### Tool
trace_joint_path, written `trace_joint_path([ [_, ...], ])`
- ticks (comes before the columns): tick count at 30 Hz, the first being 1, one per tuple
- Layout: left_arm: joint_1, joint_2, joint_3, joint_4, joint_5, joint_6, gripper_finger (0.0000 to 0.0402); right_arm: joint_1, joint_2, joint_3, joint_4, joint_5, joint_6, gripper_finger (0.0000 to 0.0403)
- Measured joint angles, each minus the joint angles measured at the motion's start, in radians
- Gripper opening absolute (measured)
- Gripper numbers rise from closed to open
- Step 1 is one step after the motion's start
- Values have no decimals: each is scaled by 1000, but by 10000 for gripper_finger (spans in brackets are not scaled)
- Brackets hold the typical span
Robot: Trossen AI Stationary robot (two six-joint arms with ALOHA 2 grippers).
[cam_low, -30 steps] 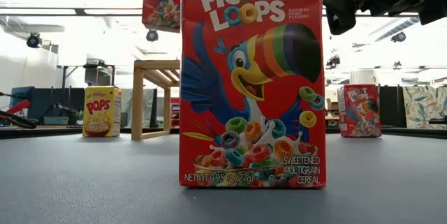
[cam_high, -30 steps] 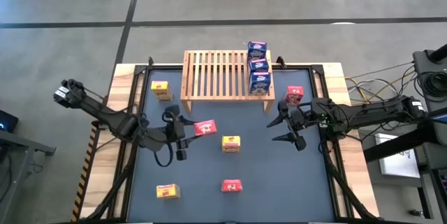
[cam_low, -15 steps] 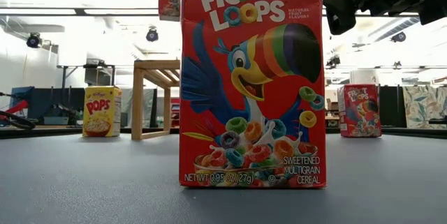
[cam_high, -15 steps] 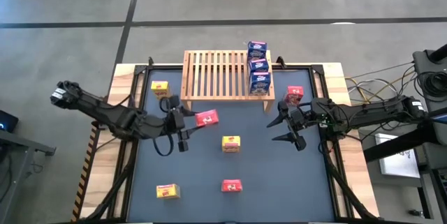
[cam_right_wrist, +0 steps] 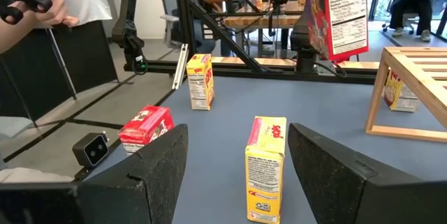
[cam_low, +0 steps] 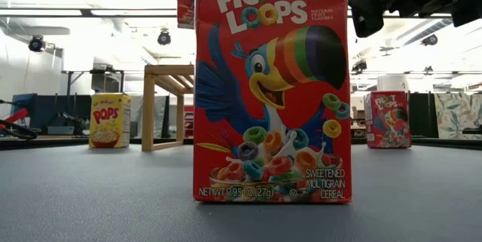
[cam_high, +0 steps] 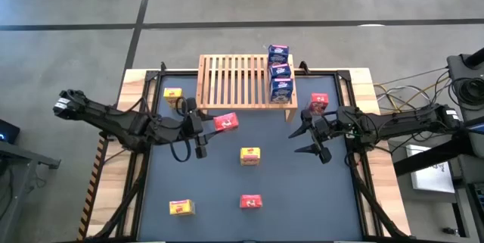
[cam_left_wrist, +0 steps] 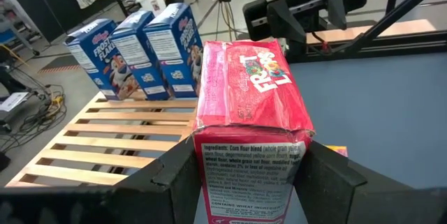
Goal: Stack cereal on shelf
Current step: Put the middle red cereal box on the shelf
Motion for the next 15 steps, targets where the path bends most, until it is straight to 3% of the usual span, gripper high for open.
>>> trace_joint_path([
  [15,34,0,-1,21,51,25,178,0,0,0,0,0,5,235],
])
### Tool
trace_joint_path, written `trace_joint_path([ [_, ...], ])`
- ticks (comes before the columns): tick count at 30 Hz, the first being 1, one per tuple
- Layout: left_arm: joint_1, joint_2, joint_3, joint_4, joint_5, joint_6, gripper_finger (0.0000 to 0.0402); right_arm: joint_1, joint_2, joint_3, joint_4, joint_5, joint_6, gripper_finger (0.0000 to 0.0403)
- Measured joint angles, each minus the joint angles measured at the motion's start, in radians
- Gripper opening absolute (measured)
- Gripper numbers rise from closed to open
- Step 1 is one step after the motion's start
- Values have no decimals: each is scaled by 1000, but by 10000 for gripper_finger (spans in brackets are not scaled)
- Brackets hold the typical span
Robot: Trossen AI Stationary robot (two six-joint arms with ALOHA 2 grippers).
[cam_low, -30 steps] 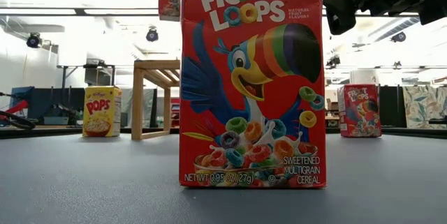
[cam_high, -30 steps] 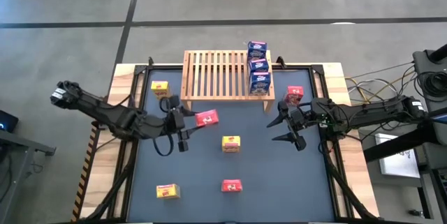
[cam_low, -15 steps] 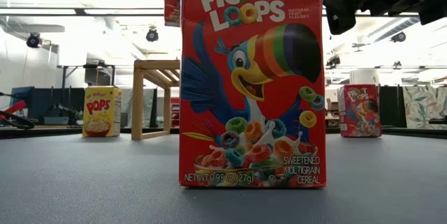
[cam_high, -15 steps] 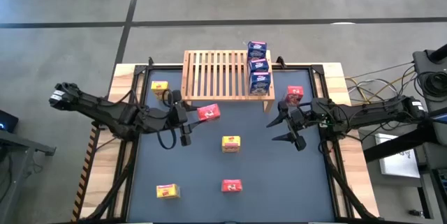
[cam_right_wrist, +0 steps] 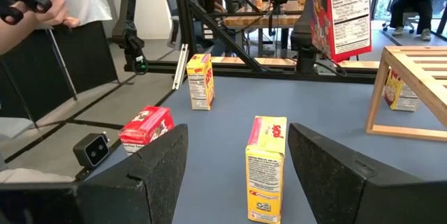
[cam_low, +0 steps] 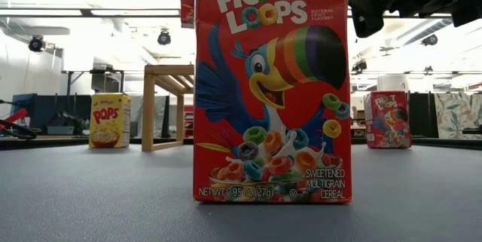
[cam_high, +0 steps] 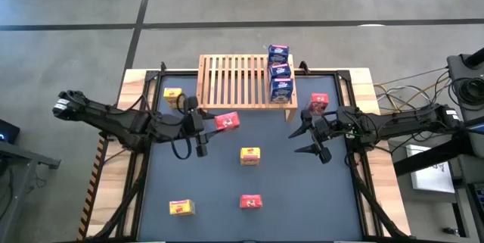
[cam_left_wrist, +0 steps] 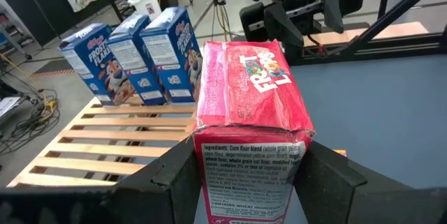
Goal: Stack cereal on shelf
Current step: Put the middle red cereal box on the shelf
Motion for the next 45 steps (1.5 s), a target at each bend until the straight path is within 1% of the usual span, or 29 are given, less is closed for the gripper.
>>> trace_joint_path([
  [4,14,0,0,27,5,21,178,0,0,0,0,0,-1,235],
  [8,34,0,-3,46,46,28,178,0,0,0,0,0,0,235],
  [15,75,0,-47,119,90,54,178,0,0,0,0,0,0,235],
  [21,130,0,-53,148,164,77,178,0,0,0,0,0,1,235],
  [25,196,0,-53,152,225,113,178,0,0,0,38,-1,63,235],
  [29,294,0,-55,151,323,172,178,0,-1,0,15,-4,82,235],
  [31,363,0,-55,153,377,201,178,0,-1,0,-10,-4,70,235],
  [33,448,1,-55,156,465,222,178,0,-1,-2,-25,-3,51,235],
  [36,588,3,-55,202,636,248,178,0,-1,-2,-30,-3,27,235],
  [41,804,8,-55,376,862,258,178,0,-1,-2,-12,-2,-39,235],
  [43,872,24,-55,437,943,249,178,0,0,-2,1,1,-80,235],
  [45,925,51,-55,472,1009,222,178,0,0,-2,9,31,-118,235],
])
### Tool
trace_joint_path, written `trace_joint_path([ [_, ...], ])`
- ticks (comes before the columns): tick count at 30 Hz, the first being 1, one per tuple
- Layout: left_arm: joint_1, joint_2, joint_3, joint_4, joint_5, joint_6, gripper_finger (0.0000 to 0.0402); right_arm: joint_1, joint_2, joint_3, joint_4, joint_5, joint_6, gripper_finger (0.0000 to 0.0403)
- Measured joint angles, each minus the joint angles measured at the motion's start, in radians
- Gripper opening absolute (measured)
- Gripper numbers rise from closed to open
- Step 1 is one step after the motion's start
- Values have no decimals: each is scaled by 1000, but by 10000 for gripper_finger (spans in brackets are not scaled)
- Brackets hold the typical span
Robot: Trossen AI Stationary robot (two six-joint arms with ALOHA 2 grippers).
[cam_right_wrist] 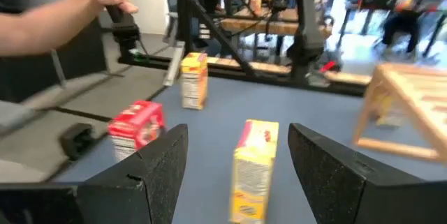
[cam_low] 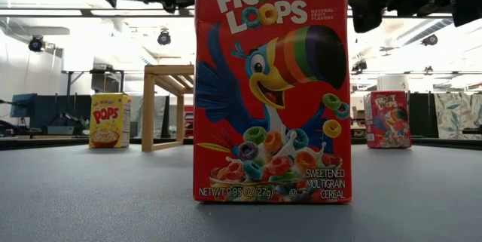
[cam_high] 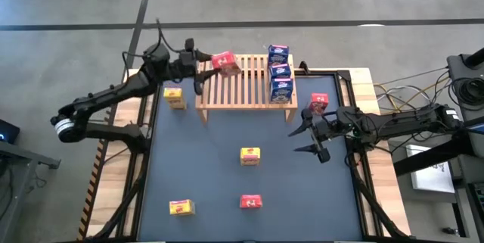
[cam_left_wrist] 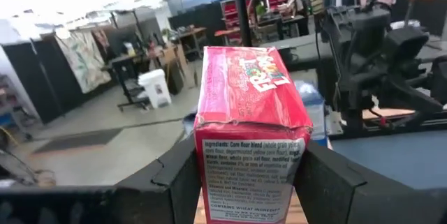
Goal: Stack cereal on shelf
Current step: Put the middle red cereal box on the shelf
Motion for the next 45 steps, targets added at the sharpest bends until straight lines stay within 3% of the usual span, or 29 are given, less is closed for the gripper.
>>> trace_joint_path([
  [5,56,103,7,59,102,-25,178,0,0,10,60,103,-72,235],
  [8,63,182,43,92,120,-19,178,0,0,37,66,105,-87,235],
  [14,109,381,232,87,246,-14,178,0,0,69,66,96,-123,235],
  [19,151,546,461,-82,396,-10,178,0,0,69,60,97,-136,235],
  [23,191,639,648,-380,513,84,178,0,0,69,34,97,-136,235],
  [28,207,683,795,-688,478,239,178,0,0,69,-6,97,-135,235],
  [45,203,689,732,-545,409,241,178,0,0,69,-32,133,-161,235],
])
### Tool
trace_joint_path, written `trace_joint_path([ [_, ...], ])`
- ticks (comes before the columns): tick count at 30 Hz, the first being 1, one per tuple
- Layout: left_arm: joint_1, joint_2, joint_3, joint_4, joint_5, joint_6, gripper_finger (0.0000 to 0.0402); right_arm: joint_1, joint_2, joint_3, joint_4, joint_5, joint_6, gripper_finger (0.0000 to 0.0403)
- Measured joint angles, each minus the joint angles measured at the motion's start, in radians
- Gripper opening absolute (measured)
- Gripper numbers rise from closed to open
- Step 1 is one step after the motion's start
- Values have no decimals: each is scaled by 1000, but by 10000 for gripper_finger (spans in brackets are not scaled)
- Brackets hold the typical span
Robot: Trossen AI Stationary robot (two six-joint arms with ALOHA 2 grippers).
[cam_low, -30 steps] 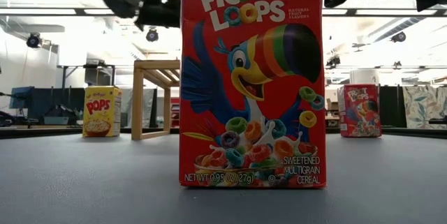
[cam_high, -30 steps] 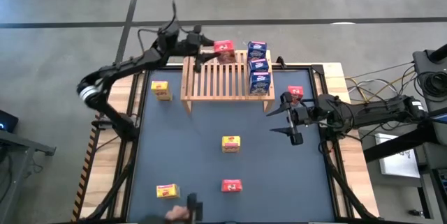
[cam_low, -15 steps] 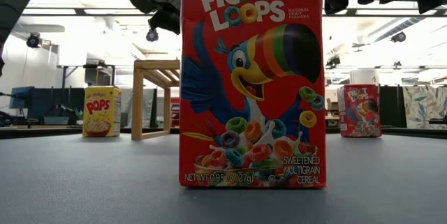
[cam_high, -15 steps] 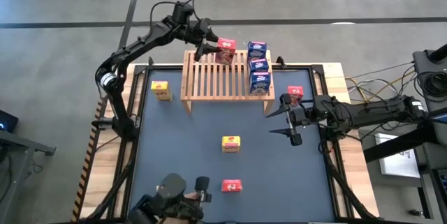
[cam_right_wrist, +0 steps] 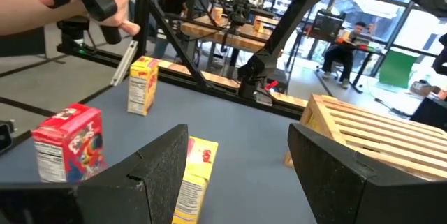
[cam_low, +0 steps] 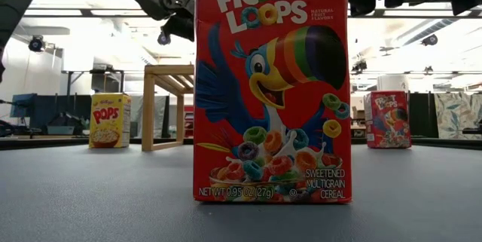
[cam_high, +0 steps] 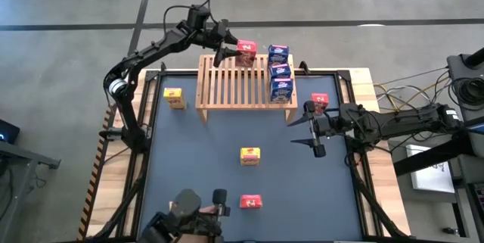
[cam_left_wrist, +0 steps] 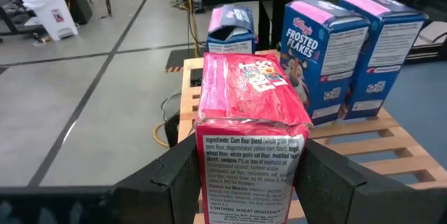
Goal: Stack cereal on shelf
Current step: Put the middle red cereal box on the shelf
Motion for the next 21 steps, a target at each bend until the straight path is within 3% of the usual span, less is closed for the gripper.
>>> trace_joint_path([
  [9,0,-2,-86,162,13,-95,178,0,0,0,-1,0,0,235],
  [21,0,-2,-98,158,19,-157,188,0,0,0,-1,22,-17,235],
])
